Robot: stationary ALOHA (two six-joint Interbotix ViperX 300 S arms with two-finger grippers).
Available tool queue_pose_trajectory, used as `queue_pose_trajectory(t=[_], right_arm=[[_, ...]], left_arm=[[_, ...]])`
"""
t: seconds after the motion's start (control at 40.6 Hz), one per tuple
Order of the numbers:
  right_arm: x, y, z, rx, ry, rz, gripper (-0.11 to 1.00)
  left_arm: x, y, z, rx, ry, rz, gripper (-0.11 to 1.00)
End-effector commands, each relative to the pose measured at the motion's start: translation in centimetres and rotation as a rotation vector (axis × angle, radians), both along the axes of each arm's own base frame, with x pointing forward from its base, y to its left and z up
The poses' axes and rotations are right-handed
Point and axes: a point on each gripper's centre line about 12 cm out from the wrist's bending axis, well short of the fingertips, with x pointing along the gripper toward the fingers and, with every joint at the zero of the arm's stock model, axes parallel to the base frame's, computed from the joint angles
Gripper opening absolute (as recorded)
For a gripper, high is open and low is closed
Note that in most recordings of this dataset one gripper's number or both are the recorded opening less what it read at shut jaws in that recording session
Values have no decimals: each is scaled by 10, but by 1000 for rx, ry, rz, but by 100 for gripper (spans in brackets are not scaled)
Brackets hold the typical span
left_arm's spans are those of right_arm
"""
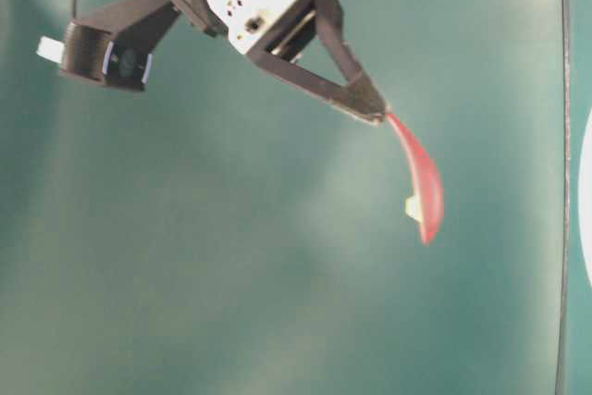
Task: Scoop the yellow hexagonal prism block from the bowl with a spoon using the right arm.
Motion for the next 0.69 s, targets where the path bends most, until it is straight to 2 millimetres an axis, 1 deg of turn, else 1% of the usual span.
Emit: queue_pose_trajectory(t=[0.0, 0.664], right_arm=[[-2, -1, 13, -10, -36, 0, 24], [-5, -1, 16, -18, -46, 1, 24]], left_arm=[[2, 0, 7, 5, -17, -2, 0], [2, 0, 4, 11, 8, -2, 0]])
